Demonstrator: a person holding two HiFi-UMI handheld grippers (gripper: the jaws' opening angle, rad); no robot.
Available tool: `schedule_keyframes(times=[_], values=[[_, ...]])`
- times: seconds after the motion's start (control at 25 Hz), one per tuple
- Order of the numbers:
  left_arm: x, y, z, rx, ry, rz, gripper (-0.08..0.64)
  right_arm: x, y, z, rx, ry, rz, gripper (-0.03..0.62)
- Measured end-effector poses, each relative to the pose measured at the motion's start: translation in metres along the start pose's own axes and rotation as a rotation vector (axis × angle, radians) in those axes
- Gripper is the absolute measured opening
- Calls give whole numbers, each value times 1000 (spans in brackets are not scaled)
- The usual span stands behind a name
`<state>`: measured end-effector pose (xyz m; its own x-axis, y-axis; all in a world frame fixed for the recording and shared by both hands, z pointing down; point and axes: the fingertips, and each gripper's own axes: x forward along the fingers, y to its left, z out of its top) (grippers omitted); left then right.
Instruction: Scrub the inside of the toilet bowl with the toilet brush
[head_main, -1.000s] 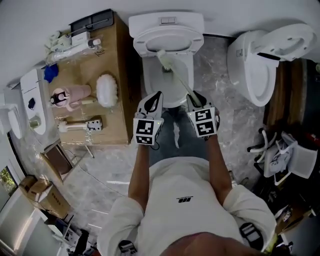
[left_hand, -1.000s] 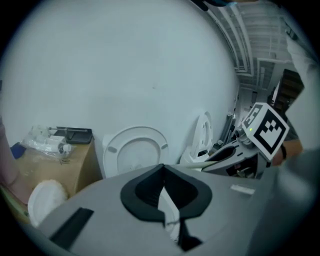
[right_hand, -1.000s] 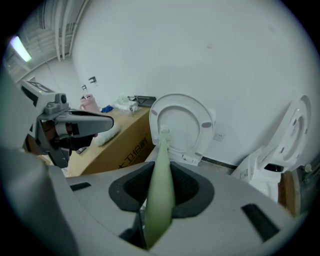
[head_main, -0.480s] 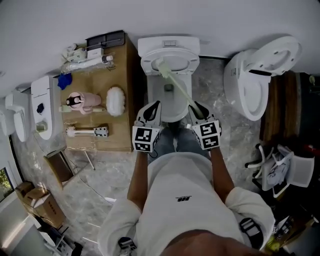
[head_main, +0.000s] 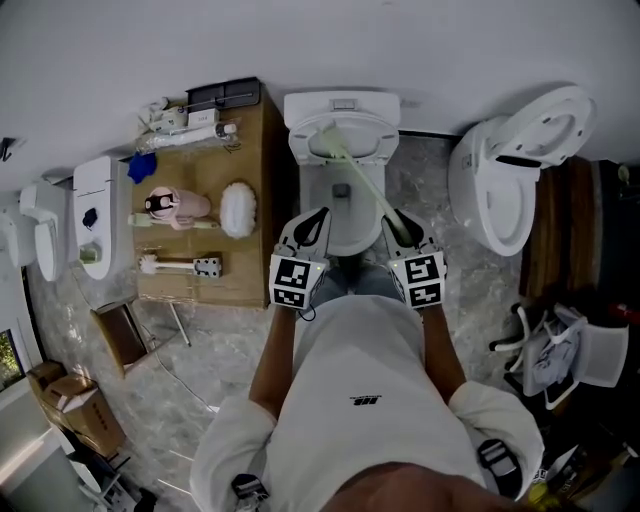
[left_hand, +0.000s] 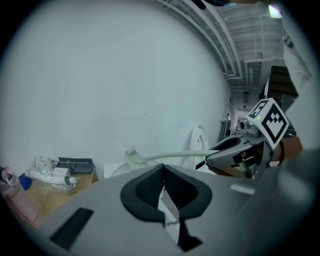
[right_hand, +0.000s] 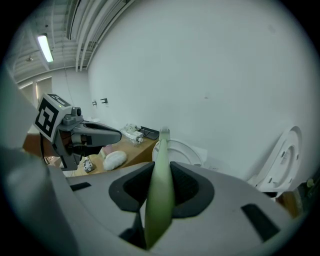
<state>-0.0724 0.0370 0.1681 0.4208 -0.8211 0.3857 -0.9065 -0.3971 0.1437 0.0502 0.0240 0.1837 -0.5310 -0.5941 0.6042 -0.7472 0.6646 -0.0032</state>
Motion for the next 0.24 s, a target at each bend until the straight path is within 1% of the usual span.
schedule_keyframes(times=[0.12,0.24], values=[[-3,-7,6,2,-7,0,9,-6,-3,-1,-9,-5,0,87],[-9,-15,5,-2,-11,7,9,-14,0,-3,-20,-3,12,87]])
